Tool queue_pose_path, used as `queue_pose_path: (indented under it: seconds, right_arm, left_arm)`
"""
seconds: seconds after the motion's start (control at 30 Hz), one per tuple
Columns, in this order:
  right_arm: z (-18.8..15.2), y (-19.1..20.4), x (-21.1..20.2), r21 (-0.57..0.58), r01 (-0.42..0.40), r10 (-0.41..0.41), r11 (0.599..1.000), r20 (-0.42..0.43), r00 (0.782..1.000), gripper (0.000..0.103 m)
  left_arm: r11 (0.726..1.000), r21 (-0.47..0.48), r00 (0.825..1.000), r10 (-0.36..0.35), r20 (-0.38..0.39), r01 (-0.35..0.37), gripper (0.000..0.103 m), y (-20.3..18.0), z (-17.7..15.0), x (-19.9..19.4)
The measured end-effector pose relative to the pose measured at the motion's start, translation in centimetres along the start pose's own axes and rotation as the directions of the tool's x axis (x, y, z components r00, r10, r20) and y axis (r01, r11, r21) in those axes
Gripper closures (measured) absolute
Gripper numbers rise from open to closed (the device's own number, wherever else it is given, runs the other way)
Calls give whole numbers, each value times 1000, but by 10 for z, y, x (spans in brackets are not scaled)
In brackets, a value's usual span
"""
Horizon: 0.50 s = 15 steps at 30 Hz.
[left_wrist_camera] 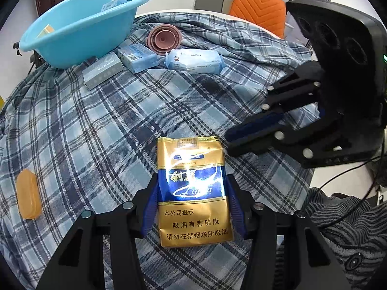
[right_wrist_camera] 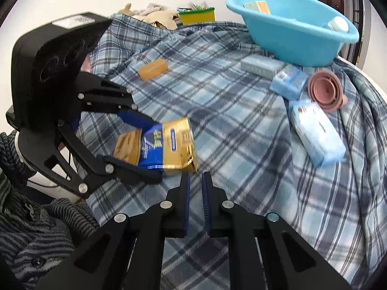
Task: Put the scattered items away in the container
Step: 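Hold the Liqun pack in the left gripper while the right tool hovers beside it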
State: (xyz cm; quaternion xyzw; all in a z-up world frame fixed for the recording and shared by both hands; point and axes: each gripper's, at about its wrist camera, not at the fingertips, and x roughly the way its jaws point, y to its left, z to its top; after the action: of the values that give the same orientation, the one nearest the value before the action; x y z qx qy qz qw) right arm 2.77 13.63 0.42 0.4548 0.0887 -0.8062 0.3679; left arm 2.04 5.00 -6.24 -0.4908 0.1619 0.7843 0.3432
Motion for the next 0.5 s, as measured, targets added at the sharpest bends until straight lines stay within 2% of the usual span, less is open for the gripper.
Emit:
queue_pose_path:
  seconds: [0.1, 0.27, 0.4, 0.5]
  right_arm:
    - [3, 2, -3, 1, 2, -2, 1000, 24, 1000, 93]
    - [10, 2, 3, 12, 10, -10, 1000, 29, 1000, 93]
    - [5, -1, 1, 42, -15, 14, 999, 31, 999, 93]
    - [3, -1, 0, 44, -4, 3, 999, 26, 1000, 93]
  left_arm:
    - [1000, -5, 1000, -27, 1, 27, 49, 1, 1, 0]
    - [1000, -7, 1000, 6, 5, -6, 49, 3, 0, -1]
    - [1000, -8, 1000, 1, -1, -1, 48, 4, 2, -1]
    - [999, -29, 1000, -14, 4, 15, 48, 5, 3, -1]
